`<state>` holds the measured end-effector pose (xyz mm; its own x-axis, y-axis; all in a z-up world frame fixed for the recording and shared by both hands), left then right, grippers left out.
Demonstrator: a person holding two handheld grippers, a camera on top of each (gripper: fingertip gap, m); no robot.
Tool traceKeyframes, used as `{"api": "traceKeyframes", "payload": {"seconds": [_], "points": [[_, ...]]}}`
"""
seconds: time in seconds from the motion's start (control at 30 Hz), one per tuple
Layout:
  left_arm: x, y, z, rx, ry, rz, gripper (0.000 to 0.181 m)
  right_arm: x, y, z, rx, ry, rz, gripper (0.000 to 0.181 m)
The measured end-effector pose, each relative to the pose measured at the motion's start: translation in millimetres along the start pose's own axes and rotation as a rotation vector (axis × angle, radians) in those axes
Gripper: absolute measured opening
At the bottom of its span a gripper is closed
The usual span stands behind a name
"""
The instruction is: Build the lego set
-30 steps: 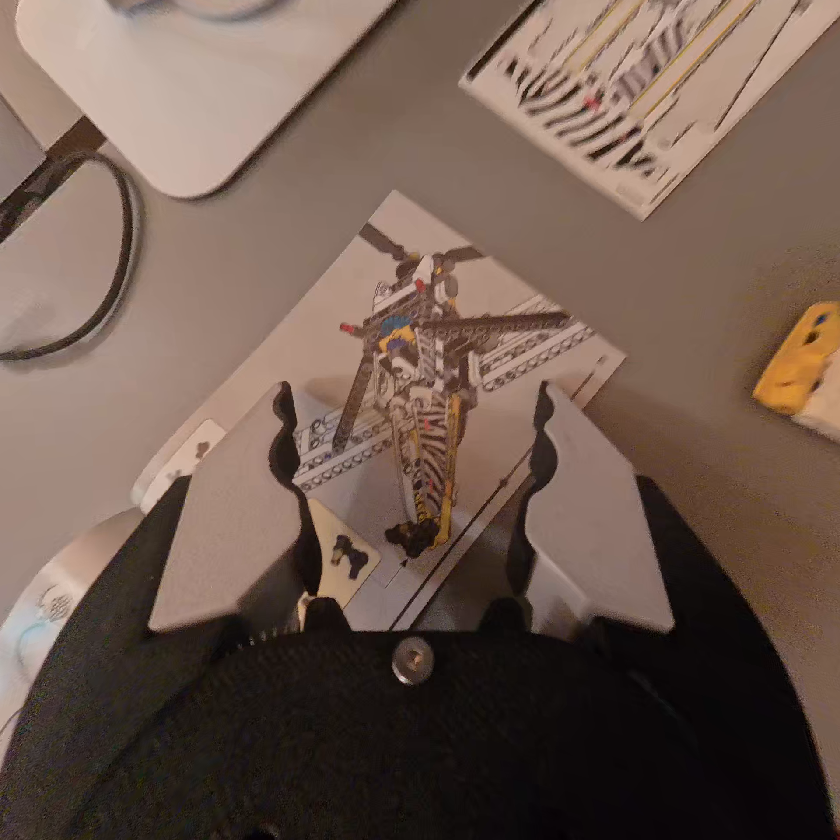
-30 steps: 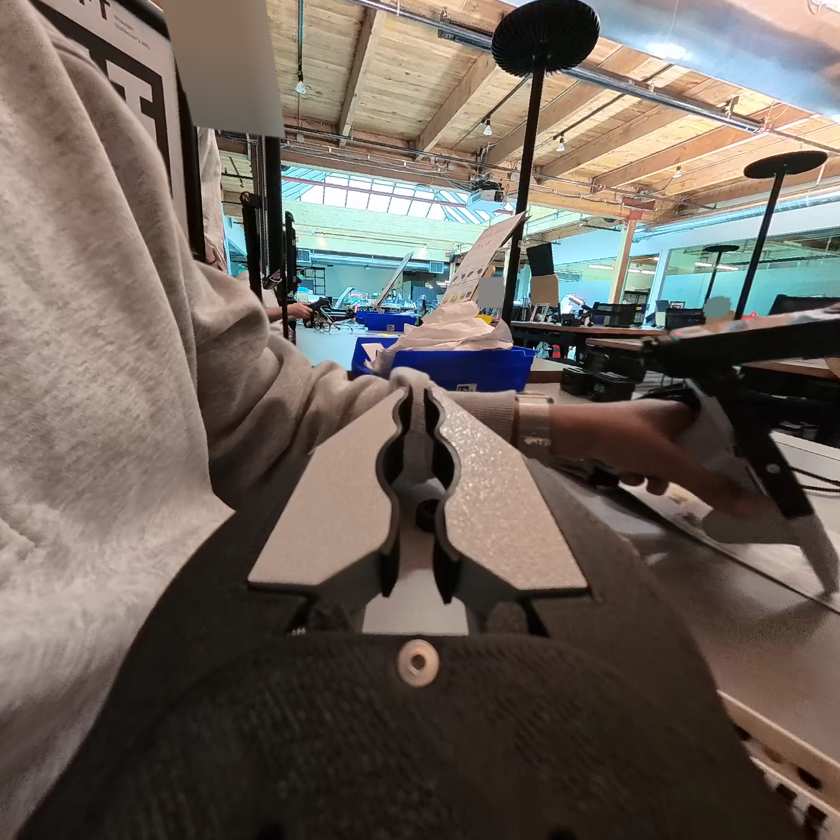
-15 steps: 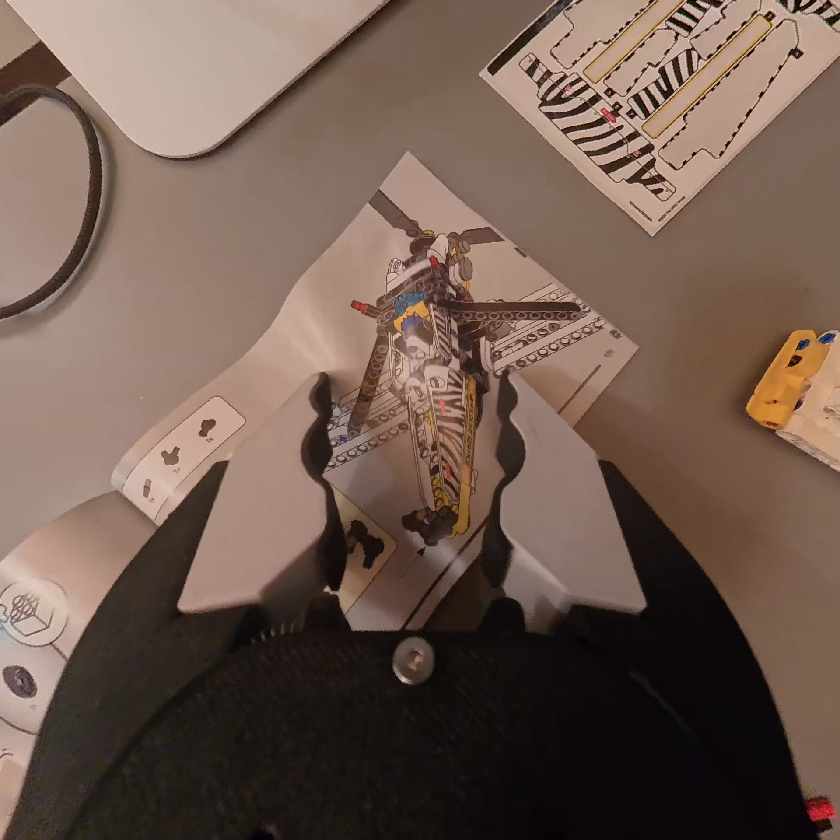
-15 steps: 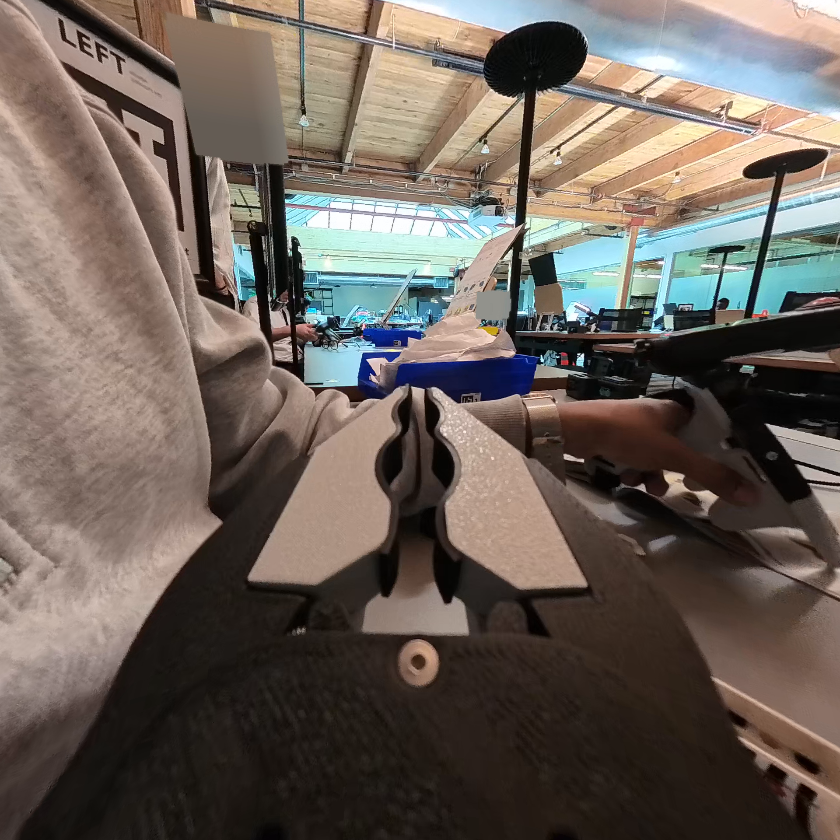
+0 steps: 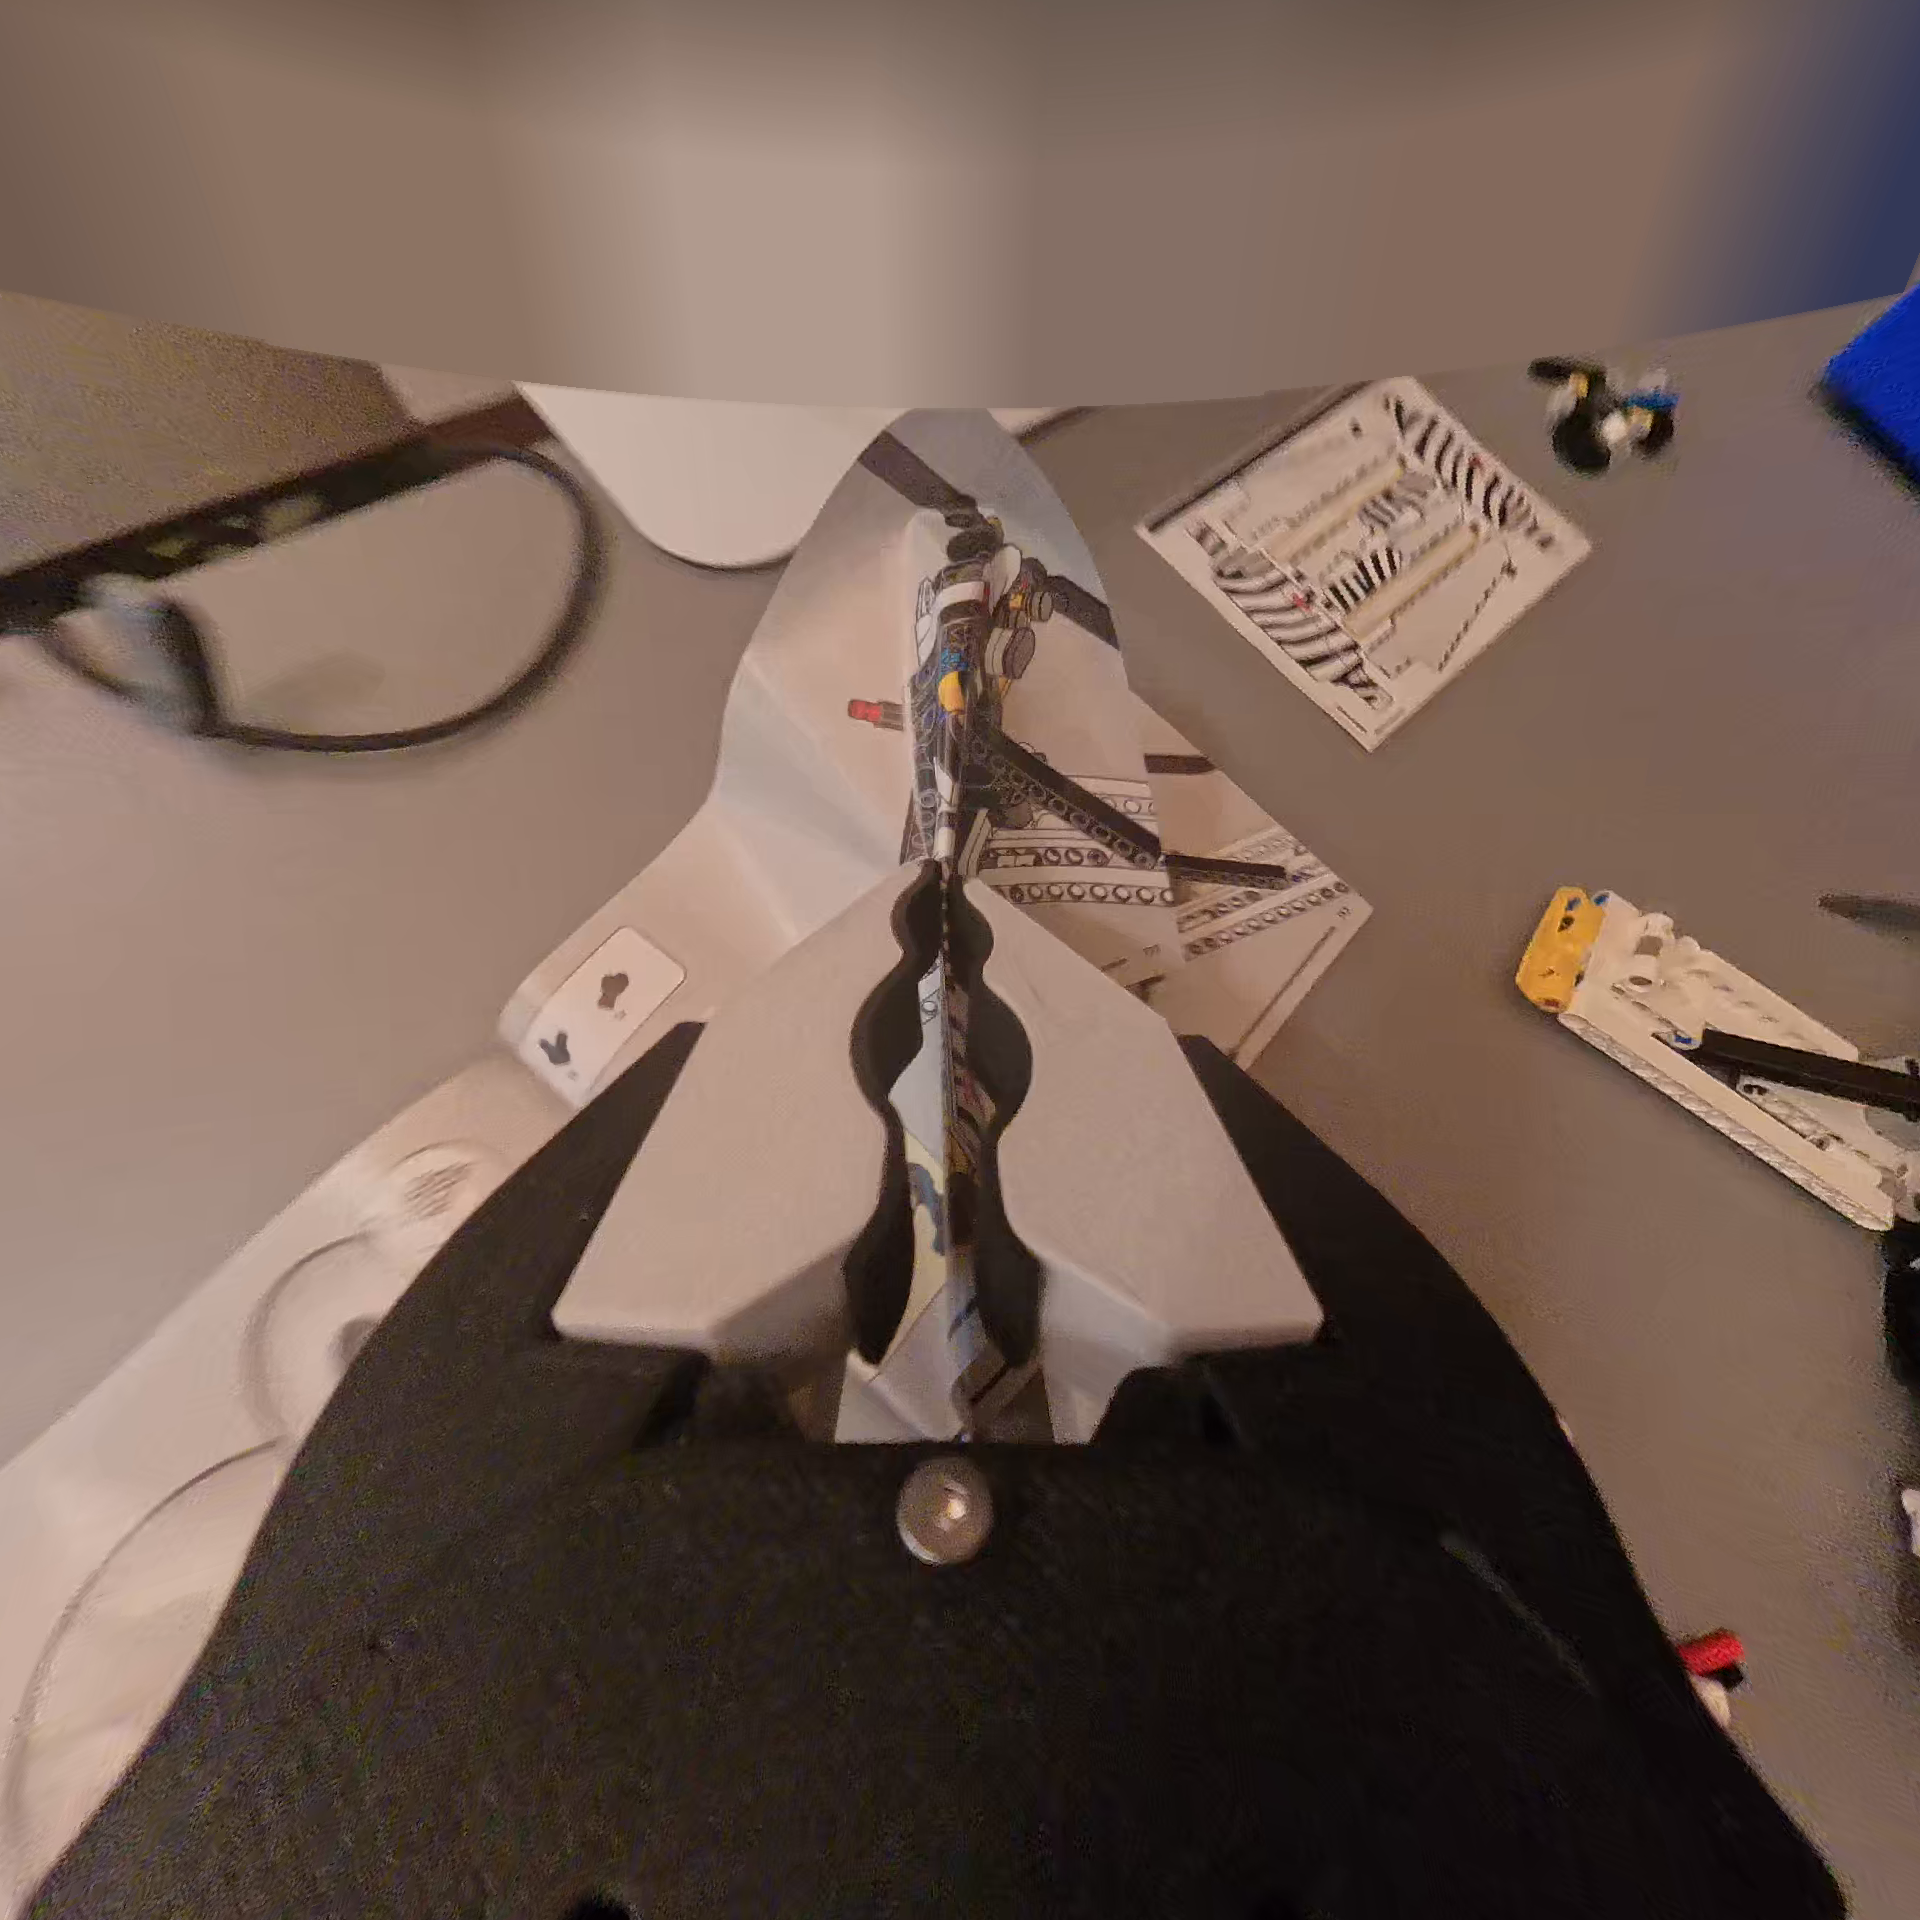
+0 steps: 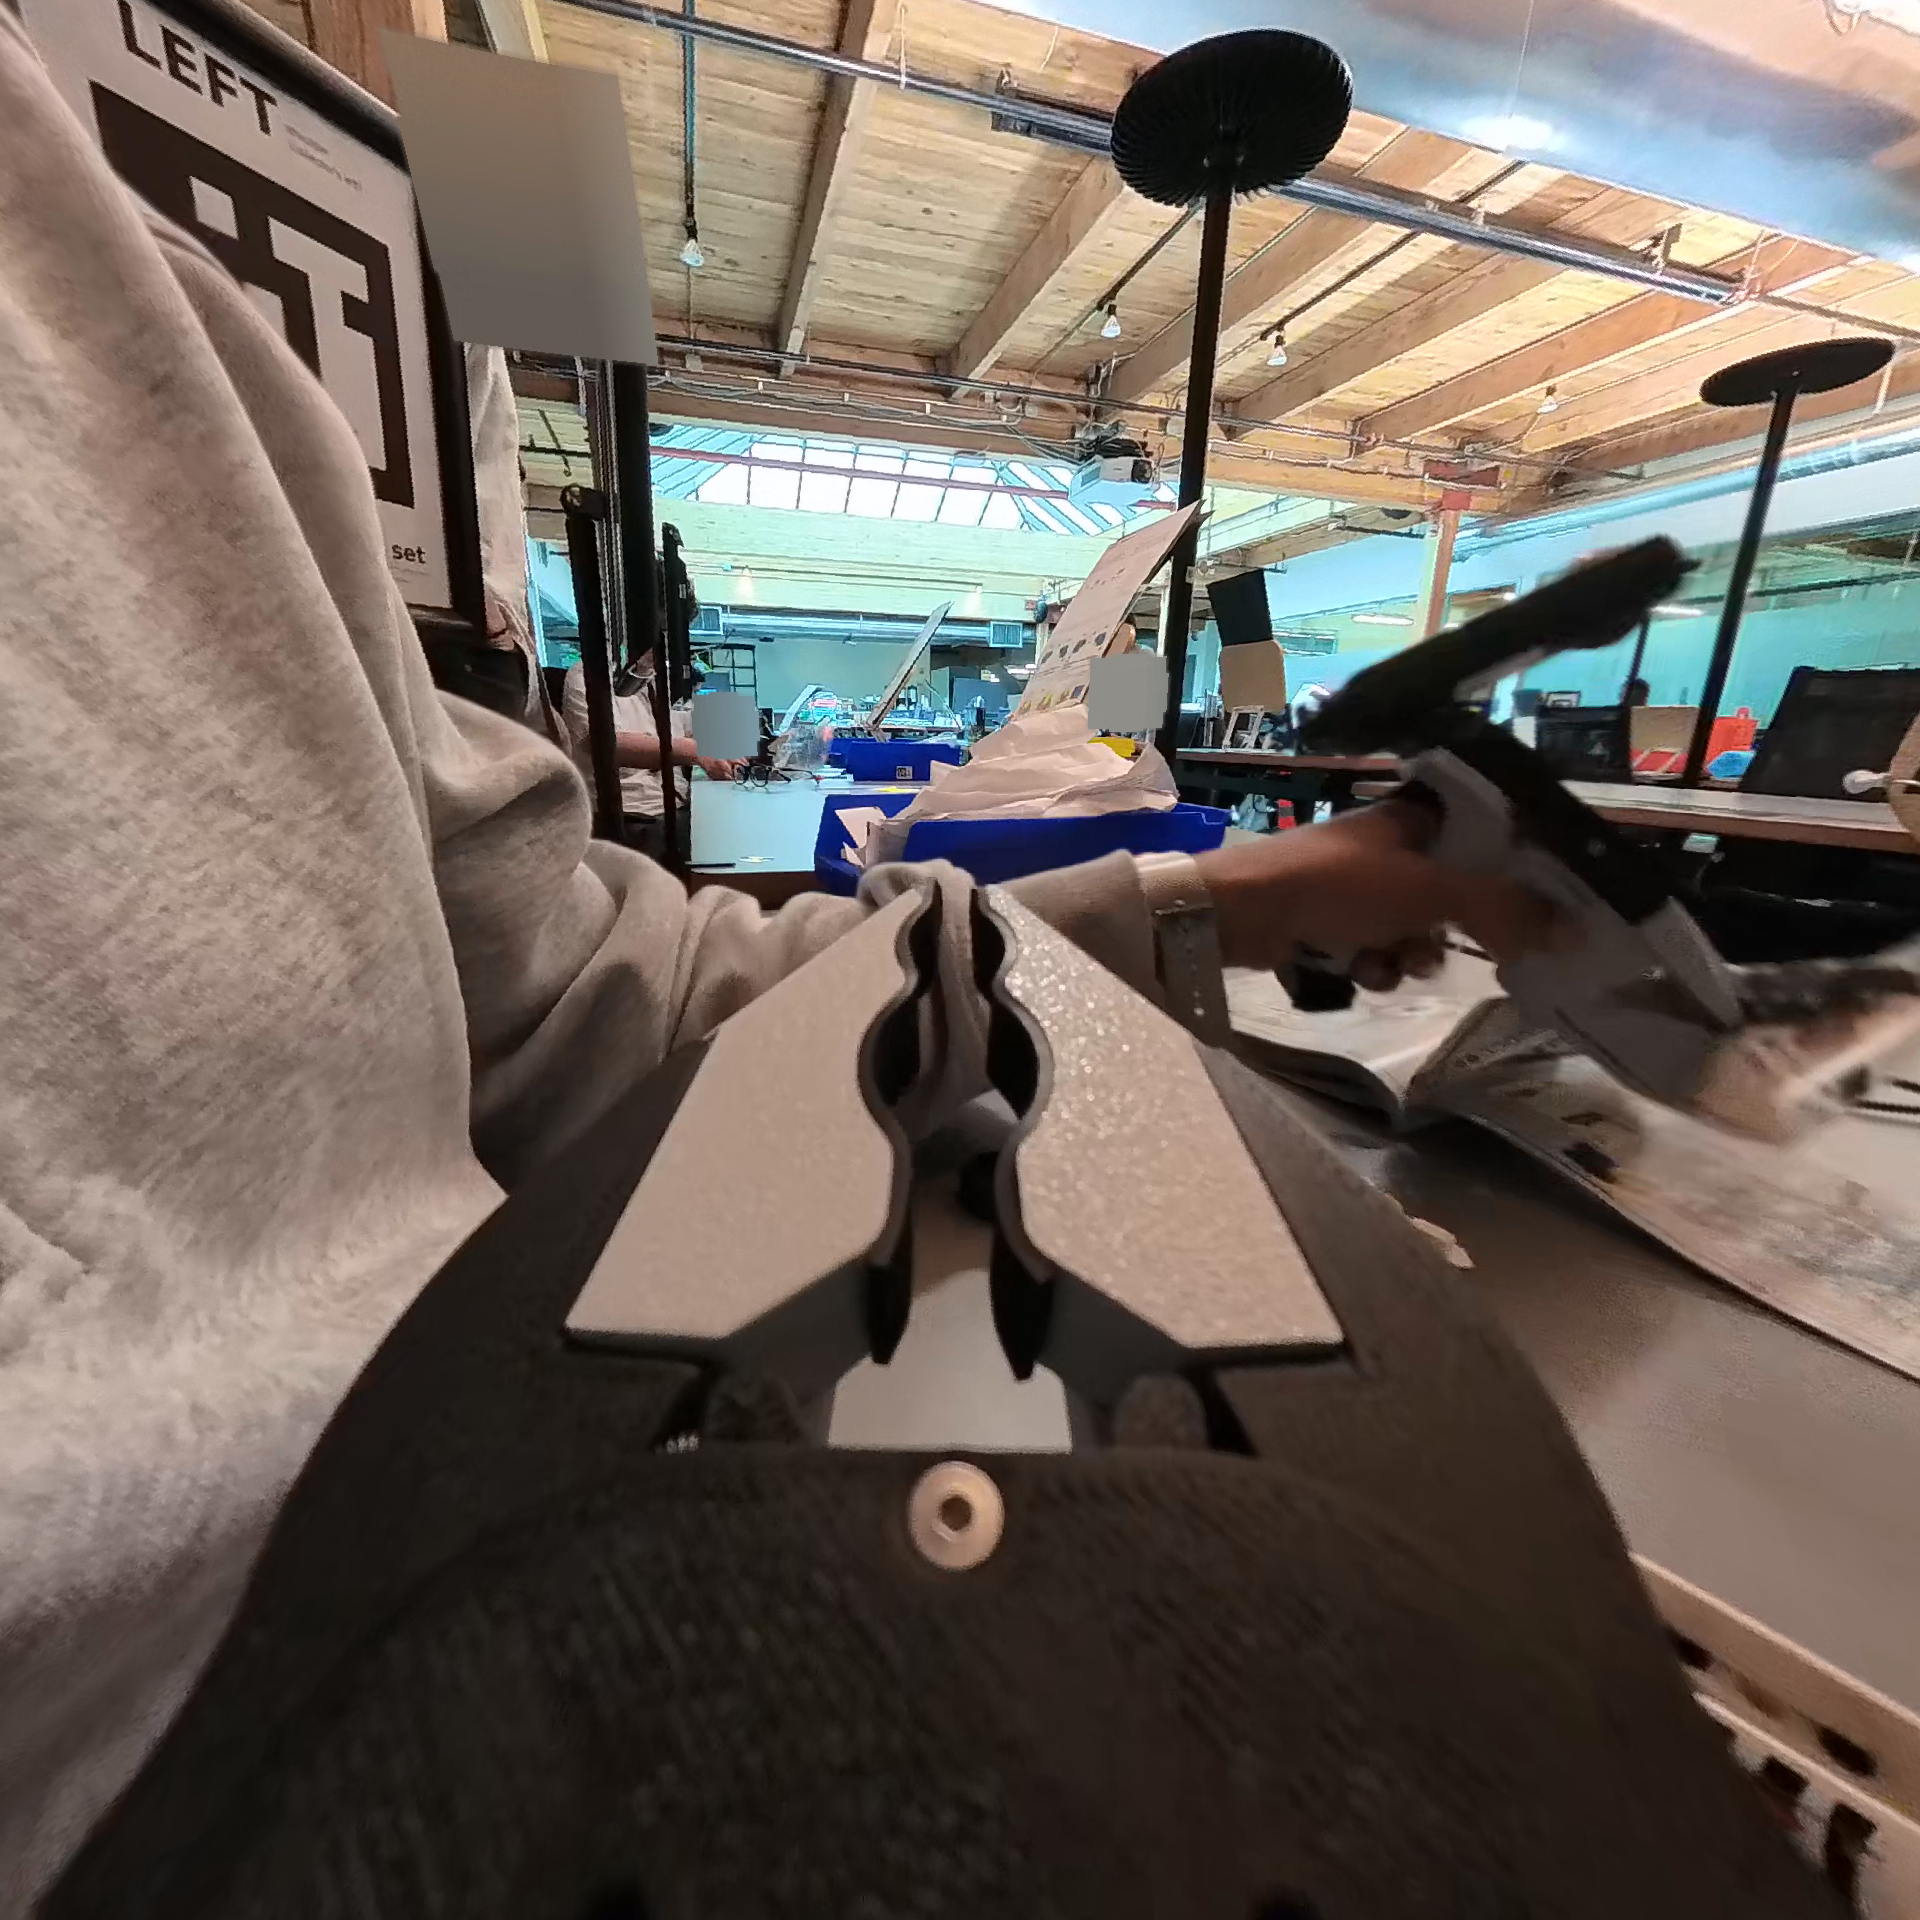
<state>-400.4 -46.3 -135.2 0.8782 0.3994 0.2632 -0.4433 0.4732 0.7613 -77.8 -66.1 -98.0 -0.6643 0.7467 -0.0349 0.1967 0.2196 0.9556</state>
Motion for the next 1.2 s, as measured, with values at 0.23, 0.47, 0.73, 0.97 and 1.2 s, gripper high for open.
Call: {"api": "traceKeyframes", "payload": {"seconds": [0.23,0.47,0.73,0.97,1.2], "points": [[-46,-22,90,0.219,-0.128,0.223,0.007,-3,-3,-2,-0.018,0.006,0.034,0.003],[-96,-56,162,0.430,-0.043,0.316,0.037,-8,-8,-7,-0.045,0.008,0.073,0.002],[-112,-56,209,0.752,-0.088,0.339,0.039,-10,-9,-7,-0.046,0.011,0.083,0.002],[-106,-51,210,0.797,-0.008,0.249,0.038,-7,-5,-4,-0.014,0.007,0.051,0.003],[-105,-51,199,0.772,-0.025,0.248,0.035,-5,-7,-6,-0.007,0.007,0.043,0.003]]}}
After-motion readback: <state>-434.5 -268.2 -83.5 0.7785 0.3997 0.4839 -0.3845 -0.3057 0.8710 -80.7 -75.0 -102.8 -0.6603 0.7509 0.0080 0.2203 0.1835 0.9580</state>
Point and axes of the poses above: each gripper's, where its closed fingertips meet, z back along the fingers, y out of its top, x = y × z across the jaws, the point moved 5 cm from there along z, back along the fingers, and after that the axes turned 10 degrees about -y, right-handed, at the moved point
